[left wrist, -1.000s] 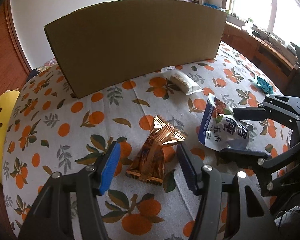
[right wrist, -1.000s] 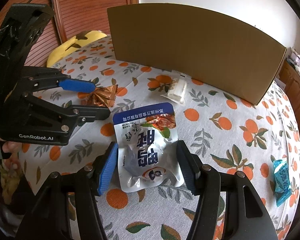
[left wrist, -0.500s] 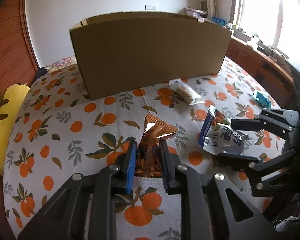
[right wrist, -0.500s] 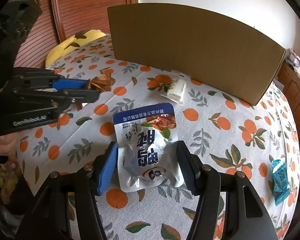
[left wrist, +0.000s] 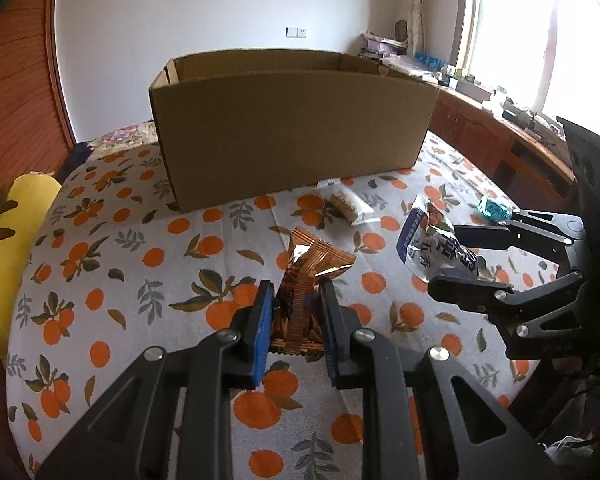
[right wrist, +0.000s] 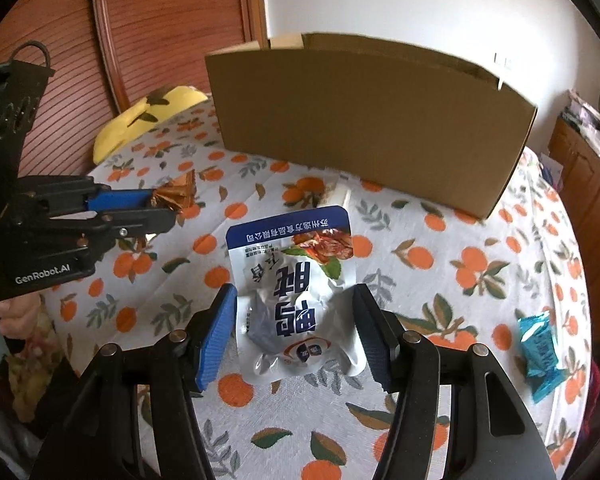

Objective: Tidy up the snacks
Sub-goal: 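Lift both held snacks and carry them over the cardboard box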

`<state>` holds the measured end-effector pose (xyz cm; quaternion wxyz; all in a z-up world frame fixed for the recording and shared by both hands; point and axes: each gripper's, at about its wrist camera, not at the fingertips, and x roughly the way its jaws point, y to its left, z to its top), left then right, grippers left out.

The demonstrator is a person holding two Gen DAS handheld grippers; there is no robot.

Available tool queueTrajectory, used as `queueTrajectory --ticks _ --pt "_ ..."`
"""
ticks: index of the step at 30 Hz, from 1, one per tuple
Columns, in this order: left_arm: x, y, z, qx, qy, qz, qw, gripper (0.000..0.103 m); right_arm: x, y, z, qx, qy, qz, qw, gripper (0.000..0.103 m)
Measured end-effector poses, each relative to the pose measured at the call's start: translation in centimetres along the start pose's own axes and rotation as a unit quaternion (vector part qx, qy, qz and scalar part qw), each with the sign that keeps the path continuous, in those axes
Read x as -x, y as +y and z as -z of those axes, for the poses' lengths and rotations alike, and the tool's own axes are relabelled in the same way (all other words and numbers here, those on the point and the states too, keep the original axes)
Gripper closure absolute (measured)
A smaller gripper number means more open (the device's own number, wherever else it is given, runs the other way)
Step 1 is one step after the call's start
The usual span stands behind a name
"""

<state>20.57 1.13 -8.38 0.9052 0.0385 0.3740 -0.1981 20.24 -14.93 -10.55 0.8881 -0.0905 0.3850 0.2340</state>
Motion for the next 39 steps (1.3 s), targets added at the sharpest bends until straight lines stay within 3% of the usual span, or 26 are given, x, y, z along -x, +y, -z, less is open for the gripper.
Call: queueTrajectory --ticks 25,39 --pt "3.3 0.5 -3.6 0.015 -0.068 -0.005 0.9975 0.083 4.7 -2.7 -3.8 -0.014 -0.062 0.025 0.998 0.043" --pt "2.7 1.6 -8.7 0.013 -0.106 -0.008 0.9943 0.083 5.2 -3.5 -9.4 0.010 -0.103 0.034 0.994 0.043"
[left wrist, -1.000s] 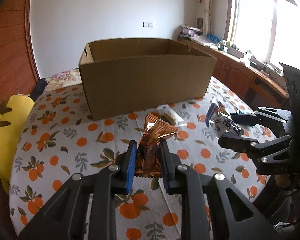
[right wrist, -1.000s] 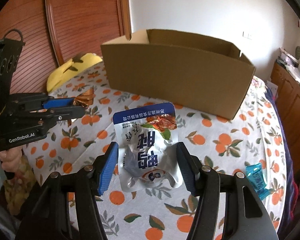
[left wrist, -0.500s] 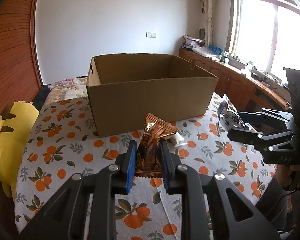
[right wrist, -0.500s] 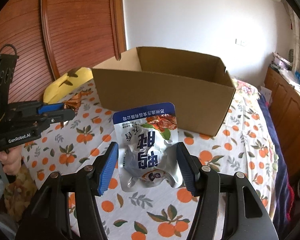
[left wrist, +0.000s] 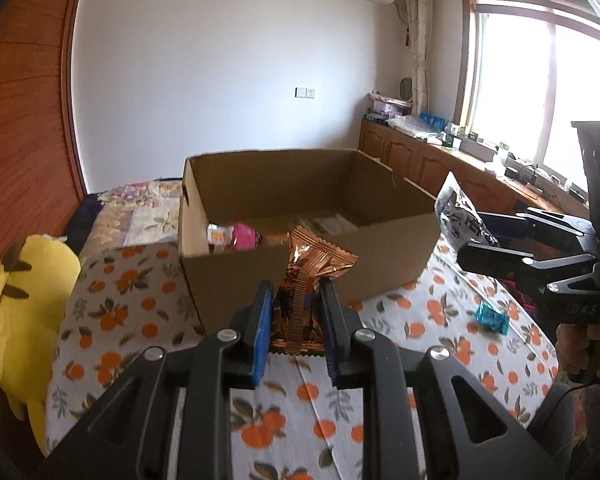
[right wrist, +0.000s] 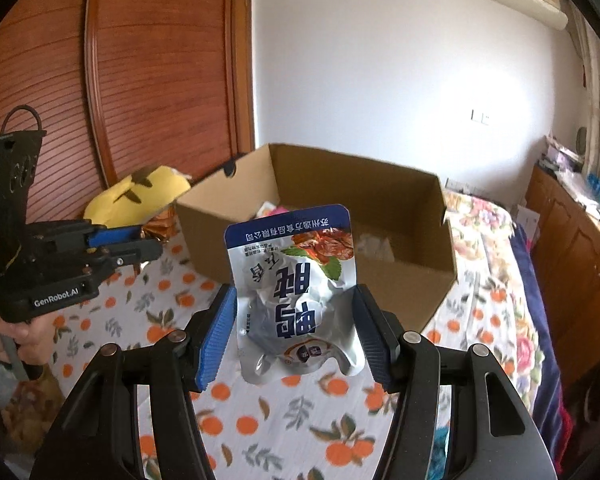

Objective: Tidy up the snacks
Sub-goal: 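Lift both held snacks and carry them over the cardboard box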

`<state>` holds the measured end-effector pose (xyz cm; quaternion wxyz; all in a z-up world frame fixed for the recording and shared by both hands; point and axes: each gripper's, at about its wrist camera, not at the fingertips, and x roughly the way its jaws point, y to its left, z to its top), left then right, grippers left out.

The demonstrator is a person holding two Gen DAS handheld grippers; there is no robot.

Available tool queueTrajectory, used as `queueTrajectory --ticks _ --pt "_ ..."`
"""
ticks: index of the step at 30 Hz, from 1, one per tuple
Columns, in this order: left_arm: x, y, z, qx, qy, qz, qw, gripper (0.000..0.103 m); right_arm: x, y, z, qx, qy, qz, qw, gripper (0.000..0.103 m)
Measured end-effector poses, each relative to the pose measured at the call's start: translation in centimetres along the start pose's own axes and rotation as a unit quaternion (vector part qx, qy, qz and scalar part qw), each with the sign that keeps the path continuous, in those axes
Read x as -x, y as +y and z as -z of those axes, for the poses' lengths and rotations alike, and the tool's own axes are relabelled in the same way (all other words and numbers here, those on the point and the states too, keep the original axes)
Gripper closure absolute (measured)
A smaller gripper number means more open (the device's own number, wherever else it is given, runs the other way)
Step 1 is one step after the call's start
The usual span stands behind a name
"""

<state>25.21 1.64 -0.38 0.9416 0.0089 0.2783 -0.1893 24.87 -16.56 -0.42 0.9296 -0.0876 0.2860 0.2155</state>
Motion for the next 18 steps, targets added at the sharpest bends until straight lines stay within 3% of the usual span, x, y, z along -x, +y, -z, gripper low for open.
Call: queueTrajectory --ticks 18 --pt "-7.2 1.5 -5.1 -0.004 -0.012 -0.002 0.9999 0.083 -6.5 -4.2 -4.0 0.006 -0.002 0.003 1.000 0.043"
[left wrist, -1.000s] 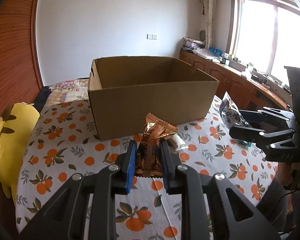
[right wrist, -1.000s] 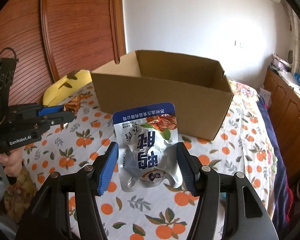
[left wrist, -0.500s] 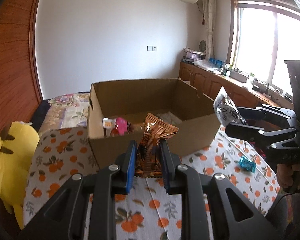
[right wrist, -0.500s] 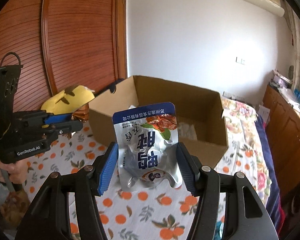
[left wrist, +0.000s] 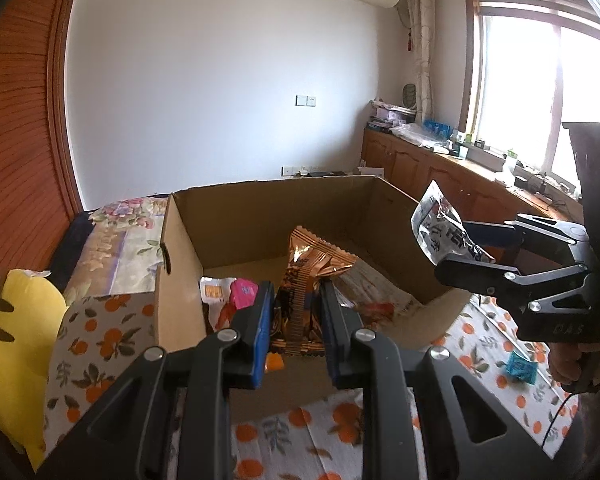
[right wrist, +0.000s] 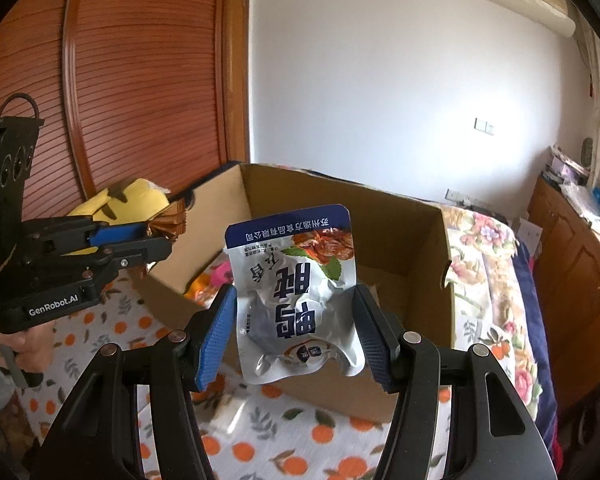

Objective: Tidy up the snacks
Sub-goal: 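Lift both held snacks and carry them over the cardboard box, then open both tools to drop the snacks into the box and withdraw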

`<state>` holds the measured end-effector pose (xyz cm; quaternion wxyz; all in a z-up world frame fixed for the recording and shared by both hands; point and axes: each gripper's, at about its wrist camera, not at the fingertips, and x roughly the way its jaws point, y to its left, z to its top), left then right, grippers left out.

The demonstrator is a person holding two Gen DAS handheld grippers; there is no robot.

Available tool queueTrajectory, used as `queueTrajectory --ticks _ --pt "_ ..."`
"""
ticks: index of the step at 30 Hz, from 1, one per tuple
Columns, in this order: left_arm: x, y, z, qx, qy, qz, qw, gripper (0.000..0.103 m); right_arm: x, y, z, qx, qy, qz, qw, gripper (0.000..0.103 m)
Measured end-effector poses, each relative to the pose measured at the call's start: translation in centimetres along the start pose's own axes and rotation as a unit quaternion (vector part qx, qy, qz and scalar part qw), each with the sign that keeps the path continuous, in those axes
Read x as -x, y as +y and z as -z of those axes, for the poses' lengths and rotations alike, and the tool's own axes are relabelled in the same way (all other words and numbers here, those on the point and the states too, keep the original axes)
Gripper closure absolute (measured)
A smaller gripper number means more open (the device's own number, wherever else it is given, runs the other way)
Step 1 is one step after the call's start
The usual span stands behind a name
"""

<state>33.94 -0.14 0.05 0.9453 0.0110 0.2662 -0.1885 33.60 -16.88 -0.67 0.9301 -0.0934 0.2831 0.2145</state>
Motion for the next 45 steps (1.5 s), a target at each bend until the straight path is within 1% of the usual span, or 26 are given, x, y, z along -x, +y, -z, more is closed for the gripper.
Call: queueTrajectory --ticks 7,23,29,31,34,37,45 --pt "-2.6 0.5 -0.4 0.007 0.004 -0.003 1.0000 0.083 -2.4 -1.3 -0.4 -0.003 0.006 0.002 1.000 0.043" --pt "-6.5 1.2 -0.3 0.018 0.035 -0.017 0.9991 0.081 -4.6 -1.9 -0.6 -0.010 0.028 0.008 1.000 0.043" --pt "-6.9 1.3 0.0 0.019 0.040 -0.021 0.9988 0.080 -5.2 -2.1 -1.0 -0.014 0.039 0.001 0.999 0.043" --pt "-7.0 1.2 0.0 0.017 0.042 -0.019 0.9988 0.079 -5.5 -2.2 -1.0 -0.021 0.044 -0.011 0.999 0.043" --pt "-7.1 1.0 0.0 0.018 0.042 -0.017 0.9988 0.075 -5.9 -2.3 -1.0 -0.040 0.051 -0.035 0.997 0.043" --pt "-7.0 1.1 0.1 0.018 0.041 -0.017 0.9989 0.072 -6.0 -2.2 -1.2 -0.042 0.048 -0.037 0.997 0.042" --pt "-6.2 0.8 0.3 0.015 0.036 -0.023 0.9990 0.070 -6.3 -1.6 -1.1 -0.037 0.053 -0.031 0.997 0.040"
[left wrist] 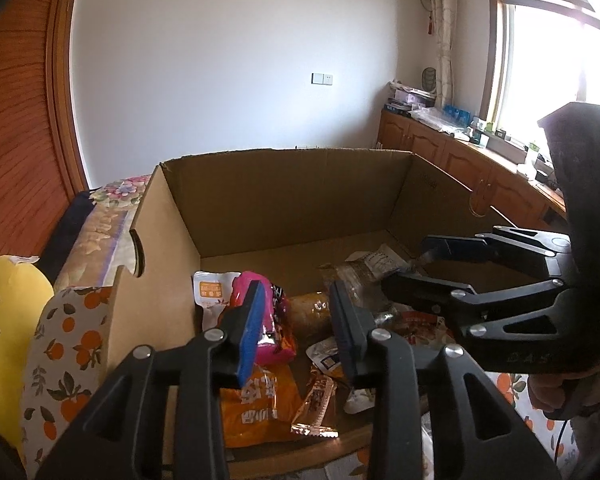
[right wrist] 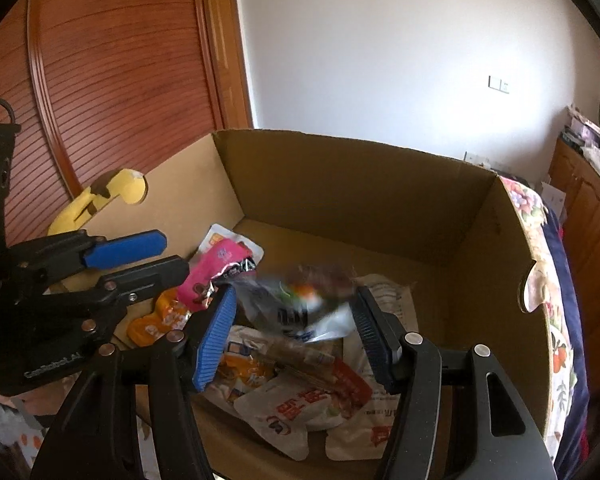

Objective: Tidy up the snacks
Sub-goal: 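Open both tools to drop the snacks into the box and withdraw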

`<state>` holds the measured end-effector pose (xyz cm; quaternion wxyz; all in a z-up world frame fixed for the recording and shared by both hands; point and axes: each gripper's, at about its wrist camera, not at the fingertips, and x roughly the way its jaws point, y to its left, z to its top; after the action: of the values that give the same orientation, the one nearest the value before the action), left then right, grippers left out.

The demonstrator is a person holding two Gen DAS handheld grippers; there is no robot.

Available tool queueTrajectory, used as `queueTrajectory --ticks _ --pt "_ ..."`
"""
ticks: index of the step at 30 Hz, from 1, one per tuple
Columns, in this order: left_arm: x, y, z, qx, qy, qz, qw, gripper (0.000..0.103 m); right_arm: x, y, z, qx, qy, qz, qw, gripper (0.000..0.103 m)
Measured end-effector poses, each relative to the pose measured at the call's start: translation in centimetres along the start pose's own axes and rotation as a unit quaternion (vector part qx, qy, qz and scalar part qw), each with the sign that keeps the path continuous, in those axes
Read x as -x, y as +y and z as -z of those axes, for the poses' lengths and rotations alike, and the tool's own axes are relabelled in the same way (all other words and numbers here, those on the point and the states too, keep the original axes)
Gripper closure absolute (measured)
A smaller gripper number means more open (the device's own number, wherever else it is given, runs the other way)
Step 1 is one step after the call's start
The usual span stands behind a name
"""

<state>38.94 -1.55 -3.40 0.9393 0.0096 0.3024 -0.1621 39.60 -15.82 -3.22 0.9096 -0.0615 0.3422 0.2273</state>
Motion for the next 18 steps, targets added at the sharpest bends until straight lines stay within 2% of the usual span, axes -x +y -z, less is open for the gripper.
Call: queueTrajectory --ticks 7,11,18 --pt "1.3 -0.7 0.4 -0.010 -0.002 -0.001 1.0000 0.070 1.7 0.1 0.1 -0.005 -0.019 -0.005 1.000 0.040" --pt "2.5 -1.7 0.7 -0.022 -0.009 -0.012 0.9996 0.070 4.6 0.3 0.4 -0.004 -0.038 -0.007 0.999 0.040" --pt "5.0 -3.7 1.0 -0.033 -0.021 -0.006 0.9992 0.069 10.5 -0.4 1.9 -0.002 -0.059 0.013 0.998 0.040"
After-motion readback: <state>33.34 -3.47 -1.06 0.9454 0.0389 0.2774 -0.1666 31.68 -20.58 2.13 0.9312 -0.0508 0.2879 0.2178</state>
